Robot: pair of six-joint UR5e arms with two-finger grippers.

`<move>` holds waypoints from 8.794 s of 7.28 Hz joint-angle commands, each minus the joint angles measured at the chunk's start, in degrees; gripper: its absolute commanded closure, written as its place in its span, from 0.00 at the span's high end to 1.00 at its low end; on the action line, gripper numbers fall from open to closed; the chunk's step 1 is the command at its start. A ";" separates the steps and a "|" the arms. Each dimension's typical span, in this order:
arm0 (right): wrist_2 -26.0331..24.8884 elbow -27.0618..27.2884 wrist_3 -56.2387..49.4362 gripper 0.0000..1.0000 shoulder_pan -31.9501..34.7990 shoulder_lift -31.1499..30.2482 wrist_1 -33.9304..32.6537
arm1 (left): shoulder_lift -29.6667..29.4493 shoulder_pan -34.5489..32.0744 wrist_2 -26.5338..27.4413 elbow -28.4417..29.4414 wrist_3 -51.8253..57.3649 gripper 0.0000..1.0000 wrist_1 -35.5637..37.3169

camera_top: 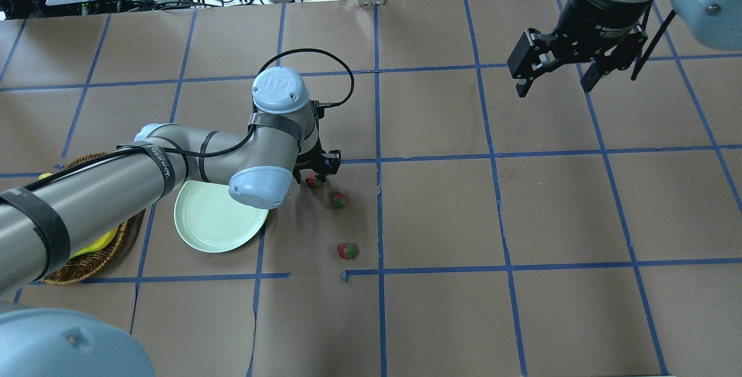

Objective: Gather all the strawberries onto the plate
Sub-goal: 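Reach the left gripper to a strawberry beside the plate and grasp it, then lower the strawberry onto the plate and open the left gripper, then move the left gripper to the second strawberry and grasp it, then place the second strawberry on the plate with the left gripper, then reach the left gripper to the farthest strawberry and grasp it, then carry the strawberry onto the plate and open the left gripper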

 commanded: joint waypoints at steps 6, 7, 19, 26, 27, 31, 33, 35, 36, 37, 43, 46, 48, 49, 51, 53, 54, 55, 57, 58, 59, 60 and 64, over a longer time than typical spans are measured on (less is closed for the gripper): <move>0.00 0.00 0.09 1.00 0.09 0.03 0.00 | 8.26 5.64 6.84 4.29 5.28 0.00 -19.74; 0.00 0.00 0.09 1.00 0.09 -0.06 0.00 | 9.93 8.98 6.59 -0.09 11.04 0.00 -18.02; 0.09 0.44 0.09 1.00 0.09 -0.06 0.00 | 5.66 -4.15 -2.73 -1.54 -6.19 0.99 -2.99; 0.00 0.44 0.09 1.00 0.53 0.03 0.00 | 1.60 -5.49 -2.64 -2.07 -6.22 0.23 -1.04; 0.00 0.44 0.09 1.00 0.53 0.03 0.00 | 2.03 -5.49 -2.47 -1.81 -5.69 0.10 -1.12; 0.00 0.44 0.17 1.00 0.53 0.03 -0.09 | 7.04 6.23 0.61 3.82 6.83 0.04 -13.23; 0.00 0.44 0.17 1.00 0.53 0.03 -0.09 | 9.23 14.87 0.96 0.07 19.92 0.05 -13.34; 0.00 0.44 0.17 1.00 0.53 0.03 -0.09 | 10.21 17.53 2.63 -5.82 25.58 0.04 -11.60; 0.00 0.44 0.09 1.00 0.53 0.03 -0.09 | 9.86 18.06 2.54 -7.24 25.95 0.11 -8.28; 0.00 0.44 0.09 1.00 0.53 0.03 -0.09 | 9.77 17.98 2.46 -7.08 26.21 0.79 -7.81; 0.00 0.44 0.17 1.00 0.53 0.03 -0.09 | 10.74 0.11 0.52 -4.79 1.31 1.00 -2.90; 0.09 0.53 0.17 1.00 0.62 0.03 -0.09 | 9.43 -9.50 0.70 -5.84 -9.97 1.00 -0.01; 0.09 0.53 0.17 1.00 0.97 0.03 -0.09 | 8.72 -13.21 0.61 -11.35 -11.84 0.98 3.68; 0.09 0.53 0.17 1.00 0.97 0.03 -0.09 | 8.63 -13.40 0.61 -13.21 -11.75 0.94 5.71; 0.09 0.53 0.17 1.00 0.97 0.03 -0.09 | 8.28 -13.40 0.61 -14.46 -11.58 0.80 5.99; 0.09 0.53 0.17 1.00 0.97 0.12 -0.09 | 8.46 -13.40 0.70 -14.37 -10.96 0.27 5.64; 0.09 0.53 0.17 1.00 0.97 0.03 -0.09 | 8.45 -13.31 0.61 -13.94 -10.35 0.00 5.47; 0.09 0.53 0.17 1.00 0.97 0.11 -0.09 | 8.54 -13.31 0.70 -13.93 -10.00 0.00 5.03; 0.00 0.53 0.17 1.00 1.06 0.12 -0.09 | 9.76 -10.43 0.87 -11.93 -6.25 0.00 2.93; 0.00 0.44 0.17 1.00 0.97 0.20 -0.17 | 10.90 -3.45 1.92 -8.43 -1.69 0.00 -4.91; 0.09 0.44 0.17 1.00 0.97 0.20 -0.18 | 11.61 2.28 2.19 -6.05 3.14 0.00 -8.04; 0.09 0.44 0.17 1.00 1.06 0.20 -0.18 | 11.70 7.21 2.45 -6.02 10.76 0.00 -8.59; 0.00 0.44 0.17 1.00 1.24 0.29 -0.18 | 11.88 15.25 1.67 -7.61 21.03 0.31 -8.16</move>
